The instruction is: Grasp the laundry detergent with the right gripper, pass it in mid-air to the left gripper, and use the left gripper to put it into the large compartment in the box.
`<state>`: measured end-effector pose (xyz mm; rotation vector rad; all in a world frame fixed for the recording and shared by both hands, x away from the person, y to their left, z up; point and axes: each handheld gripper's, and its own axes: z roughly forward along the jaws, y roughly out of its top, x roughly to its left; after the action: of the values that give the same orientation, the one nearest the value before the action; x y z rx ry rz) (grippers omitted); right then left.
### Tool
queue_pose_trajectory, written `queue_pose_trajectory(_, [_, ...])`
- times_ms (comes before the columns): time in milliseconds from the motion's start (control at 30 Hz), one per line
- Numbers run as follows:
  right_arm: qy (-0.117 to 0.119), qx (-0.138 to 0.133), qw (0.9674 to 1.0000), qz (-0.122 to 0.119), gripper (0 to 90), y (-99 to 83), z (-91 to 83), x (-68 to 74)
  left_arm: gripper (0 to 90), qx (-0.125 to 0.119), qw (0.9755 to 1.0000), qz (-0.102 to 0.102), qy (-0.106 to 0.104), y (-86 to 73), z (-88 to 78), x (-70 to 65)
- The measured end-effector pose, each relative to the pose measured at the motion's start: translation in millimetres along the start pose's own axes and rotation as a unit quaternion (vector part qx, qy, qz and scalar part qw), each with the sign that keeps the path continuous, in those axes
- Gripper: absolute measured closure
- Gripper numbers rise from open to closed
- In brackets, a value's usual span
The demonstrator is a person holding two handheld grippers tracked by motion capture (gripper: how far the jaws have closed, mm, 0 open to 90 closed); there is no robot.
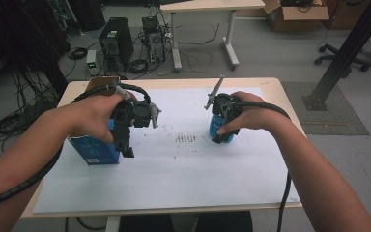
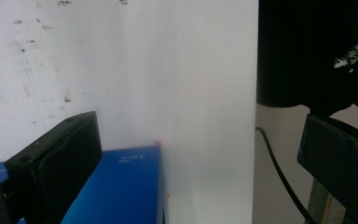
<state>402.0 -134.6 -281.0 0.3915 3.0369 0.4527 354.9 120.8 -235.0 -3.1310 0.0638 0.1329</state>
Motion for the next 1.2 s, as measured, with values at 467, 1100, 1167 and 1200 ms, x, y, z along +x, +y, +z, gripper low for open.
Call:
queue_pose_trajectory(467, [0.004, 0.003, 1.0, -0.001, 6.0, -9.3, 0.0, 2.8, 0.2, -0.001, 1.0, 0.003, 0.001, 6.0, 0.3, 2.8])
queue_pose_trajectory(1100, [-0.001, 0.006, 0.9998, 0.021, 6.1, -38.9, 3.9, 8.6, 0.2, 0.001, 1.0, 0.004, 0.002, 11.6, 2.6, 3.5])
queue_pose_trajectory(1167, [-0.003, 0.005, 0.9997, 0.022, 6.1, -41.2, 3.6, 8.1, 0.2, 0.001, 1.0, 0.006, 0.002, 13.0, 2.6, 3.3])
queue_pose_trajectory(1200, [-0.004, 0.005, 0.9996, 0.026, 6.1, -43.7, 3.3, 7.8, 0.2, 0.002, 1.0, 0.007, 0.002, 13.7, 2.3, 3.2])
